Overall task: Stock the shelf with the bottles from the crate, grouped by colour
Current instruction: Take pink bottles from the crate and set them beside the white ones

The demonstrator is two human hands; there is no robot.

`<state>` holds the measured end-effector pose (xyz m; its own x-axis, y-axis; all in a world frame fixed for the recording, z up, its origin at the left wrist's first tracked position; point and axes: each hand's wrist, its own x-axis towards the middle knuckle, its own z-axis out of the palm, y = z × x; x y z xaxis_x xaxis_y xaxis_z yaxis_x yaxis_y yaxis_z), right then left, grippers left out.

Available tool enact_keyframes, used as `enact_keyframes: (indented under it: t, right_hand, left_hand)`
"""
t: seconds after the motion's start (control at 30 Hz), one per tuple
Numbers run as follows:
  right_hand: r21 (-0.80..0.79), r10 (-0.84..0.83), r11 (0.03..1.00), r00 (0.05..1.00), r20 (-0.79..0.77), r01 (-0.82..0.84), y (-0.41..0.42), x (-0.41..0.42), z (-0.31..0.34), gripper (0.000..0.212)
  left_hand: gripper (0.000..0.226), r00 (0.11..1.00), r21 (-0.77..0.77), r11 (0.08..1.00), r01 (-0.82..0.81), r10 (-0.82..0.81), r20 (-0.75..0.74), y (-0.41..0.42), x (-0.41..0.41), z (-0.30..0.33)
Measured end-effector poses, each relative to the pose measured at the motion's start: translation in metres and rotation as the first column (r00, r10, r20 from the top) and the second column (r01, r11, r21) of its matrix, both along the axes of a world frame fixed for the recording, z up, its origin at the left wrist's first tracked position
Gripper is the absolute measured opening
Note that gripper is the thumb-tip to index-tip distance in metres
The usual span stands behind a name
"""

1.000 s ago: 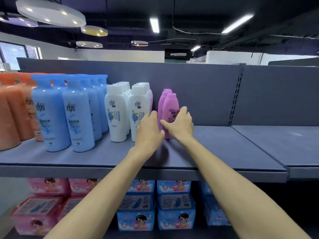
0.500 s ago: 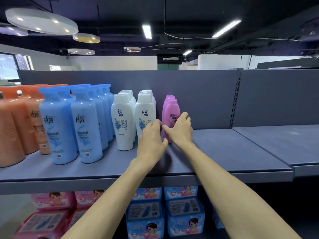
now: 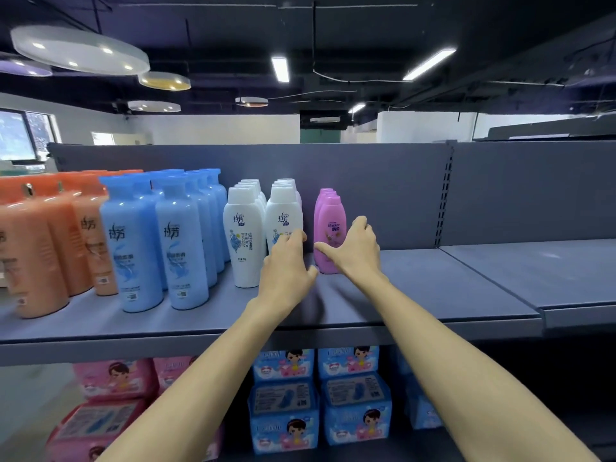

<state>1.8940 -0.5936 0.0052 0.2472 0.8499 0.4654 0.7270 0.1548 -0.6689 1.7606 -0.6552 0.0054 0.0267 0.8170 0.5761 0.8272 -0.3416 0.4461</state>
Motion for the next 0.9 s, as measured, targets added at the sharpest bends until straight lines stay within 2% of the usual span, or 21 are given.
enact_keyframes:
  t: [0.1, 0.23, 0.3, 0.37, 0.5, 0.67, 0.9]
  right_hand:
    - [0.003, 0.036, 0.999, 0.997, 0.063, -0.037, -0.018, 0.003, 0.005, 0.068]
    - [0.045, 0.112, 0.99, 0.944, 0.309, -0.132, -0.052, 0.008, 0.0, 0.055]
    - [0.062, 0.141, 0.983, 0.918, 0.37, -0.175, -0.07, 0.011, -0.007, 0.05]
    - [0.073, 0.158, 0.977, 0.909, 0.386, -0.201, -0.086, 0.011, -0.012, 0.048]
    - [0.079, 0.2, 0.966, 0.907, 0.37, -0.246, -0.117, 0.005, -0.026, 0.043]
    - [0.034, 0.264, 0.953, 0.879, 0.398, -0.302, -0.157, -0.005, -0.064, 0.042]
    - [-0.151, 0.339, 0.941, 0.854, 0.394, -0.304, -0.18, -0.01, -0.159, 0.039]
  left_hand:
    - [0.045, 1.0, -0.008, 1.0, -0.009, 0.009, -0.023, -0.008, -0.002, 0.006]
    - [0.044, 0.998, -0.014, 1.0, -0.019, 0.018, -0.064, -0.027, -0.012, 0.006]
    - [0.042, 0.988, -0.013, 0.997, -0.07, 0.067, -0.141, -0.042, -0.018, 0.005]
    - [0.042, 0.977, -0.027, 0.994, -0.11, 0.103, -0.186, -0.058, -0.023, 0.003]
    - [0.041, 0.981, -0.061, 0.995, -0.075, 0.062, -0.185, -0.091, -0.031, -0.009]
    - [0.038, 0.985, -0.118, 0.992, -0.044, 0.024, -0.169, -0.126, -0.037, -0.058]
    - [0.042, 0.977, -0.391, 0.916, -0.094, 0.009, -0.213, -0.146, -0.044, -0.169]
